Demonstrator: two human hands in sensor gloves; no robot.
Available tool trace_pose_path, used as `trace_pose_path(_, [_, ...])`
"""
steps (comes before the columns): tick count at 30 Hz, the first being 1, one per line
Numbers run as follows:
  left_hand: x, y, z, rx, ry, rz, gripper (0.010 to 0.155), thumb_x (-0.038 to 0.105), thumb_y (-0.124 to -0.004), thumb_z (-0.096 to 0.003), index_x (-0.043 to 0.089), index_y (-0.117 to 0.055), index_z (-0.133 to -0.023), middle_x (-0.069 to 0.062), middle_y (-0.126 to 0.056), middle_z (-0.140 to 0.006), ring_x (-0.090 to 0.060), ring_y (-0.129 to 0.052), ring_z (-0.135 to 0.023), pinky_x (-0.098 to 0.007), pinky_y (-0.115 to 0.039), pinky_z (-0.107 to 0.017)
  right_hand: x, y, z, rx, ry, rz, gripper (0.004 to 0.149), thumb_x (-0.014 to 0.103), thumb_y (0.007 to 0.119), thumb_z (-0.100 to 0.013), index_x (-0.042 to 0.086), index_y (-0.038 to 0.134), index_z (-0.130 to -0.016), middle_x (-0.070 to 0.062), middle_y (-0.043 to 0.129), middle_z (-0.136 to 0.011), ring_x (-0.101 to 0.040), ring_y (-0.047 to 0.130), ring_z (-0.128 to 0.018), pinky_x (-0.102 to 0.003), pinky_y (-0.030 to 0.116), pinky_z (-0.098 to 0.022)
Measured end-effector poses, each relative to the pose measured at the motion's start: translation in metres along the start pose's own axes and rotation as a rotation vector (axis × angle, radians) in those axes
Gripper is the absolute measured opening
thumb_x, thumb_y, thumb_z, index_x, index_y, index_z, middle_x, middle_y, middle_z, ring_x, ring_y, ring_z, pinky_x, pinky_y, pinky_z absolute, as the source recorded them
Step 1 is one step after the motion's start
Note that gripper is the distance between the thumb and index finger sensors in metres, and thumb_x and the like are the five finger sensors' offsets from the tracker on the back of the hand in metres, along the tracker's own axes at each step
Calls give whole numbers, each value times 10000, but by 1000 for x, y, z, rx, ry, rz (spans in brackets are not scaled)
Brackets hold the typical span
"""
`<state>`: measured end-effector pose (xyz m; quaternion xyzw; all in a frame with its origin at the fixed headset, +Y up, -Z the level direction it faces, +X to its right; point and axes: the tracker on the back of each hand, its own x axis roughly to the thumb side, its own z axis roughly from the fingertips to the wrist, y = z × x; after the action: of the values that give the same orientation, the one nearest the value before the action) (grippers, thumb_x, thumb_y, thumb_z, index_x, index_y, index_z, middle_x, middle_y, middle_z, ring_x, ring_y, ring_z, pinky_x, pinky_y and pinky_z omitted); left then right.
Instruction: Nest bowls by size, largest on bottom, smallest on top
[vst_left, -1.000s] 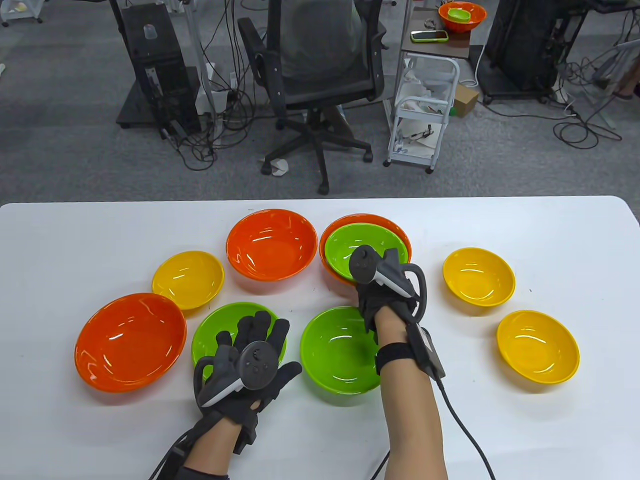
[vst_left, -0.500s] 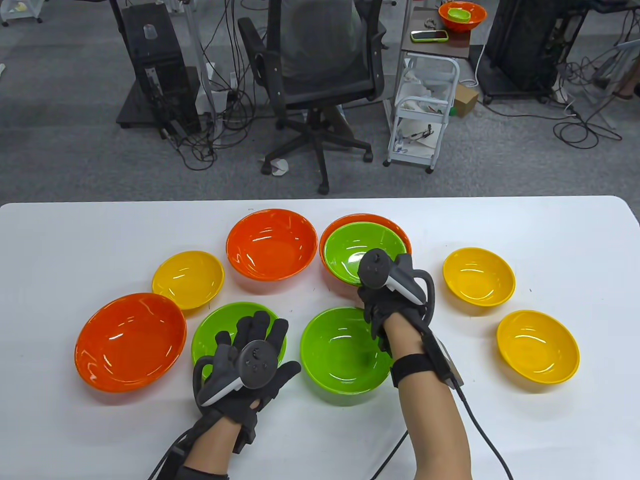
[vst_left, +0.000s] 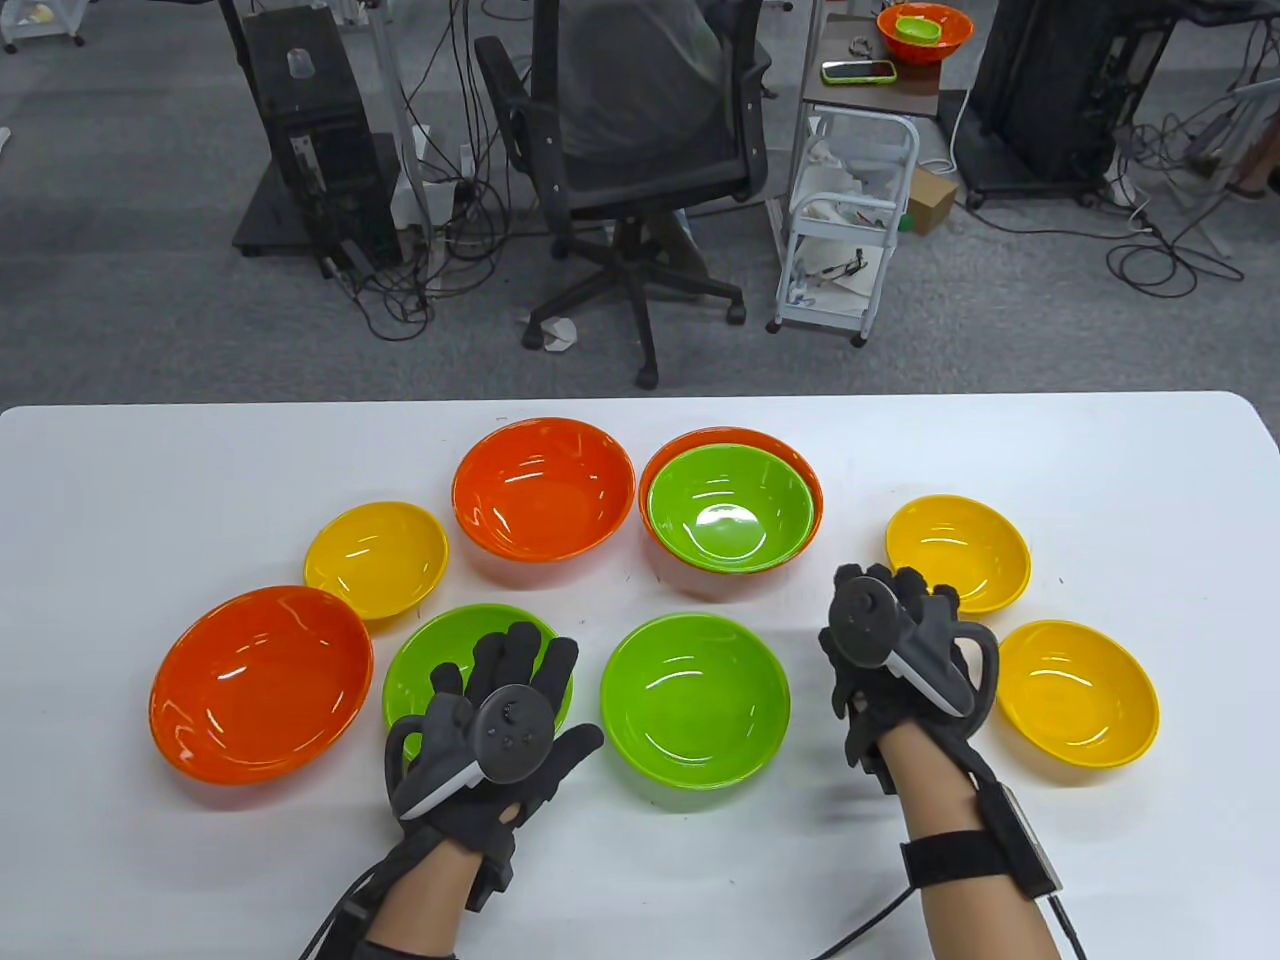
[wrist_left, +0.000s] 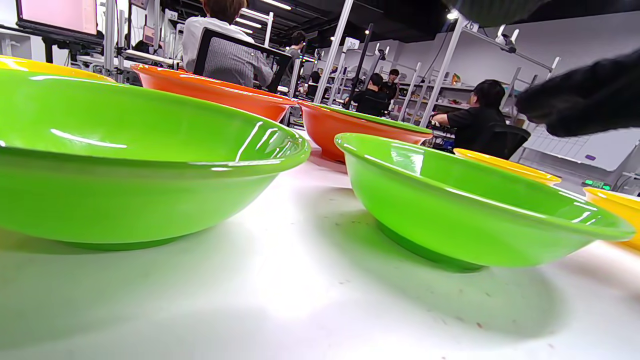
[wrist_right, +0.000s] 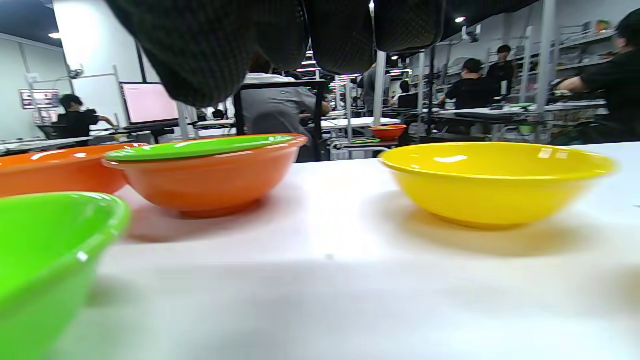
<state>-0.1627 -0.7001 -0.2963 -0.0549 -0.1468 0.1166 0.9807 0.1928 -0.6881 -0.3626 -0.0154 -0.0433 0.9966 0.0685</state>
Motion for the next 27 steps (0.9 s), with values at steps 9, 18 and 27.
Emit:
trace_pose_path(9, [1,0,1,2,1,-3,827,639,-602,-497,275,-287,-1169,-176,-204,-1229,-495,-276,-1138,-769,-276,-718,-46,14,25,45,268,107,743,379,859,-459,93,547,-1069,-215,598,-1078,-553,556,-955,-721,467,-661])
trace_pose_path(18, [2,-1,2,6,-3,1,827,639,-601,-498,274,-286,-1170,-177,-202,-1229,-496,-276,-1138,-769,-275,-719,-85,19,27,68,431,58,762,390,866,-451,70,546,-1063,-224,615,-1063,-553,583,-939,-711,501,-652])
trace_pose_path(27, [-3,-1,1,-1,12,21,826,639,-601,-498,275,-286,-1170,-176,-202,-1230,-497,-277,-1138,-768,-274,-719,-105,33,25,164,497,-7,731,367,868,-455,29,586,-1039,-238,691,-1006,-549,631,-908,-704,524,-642])
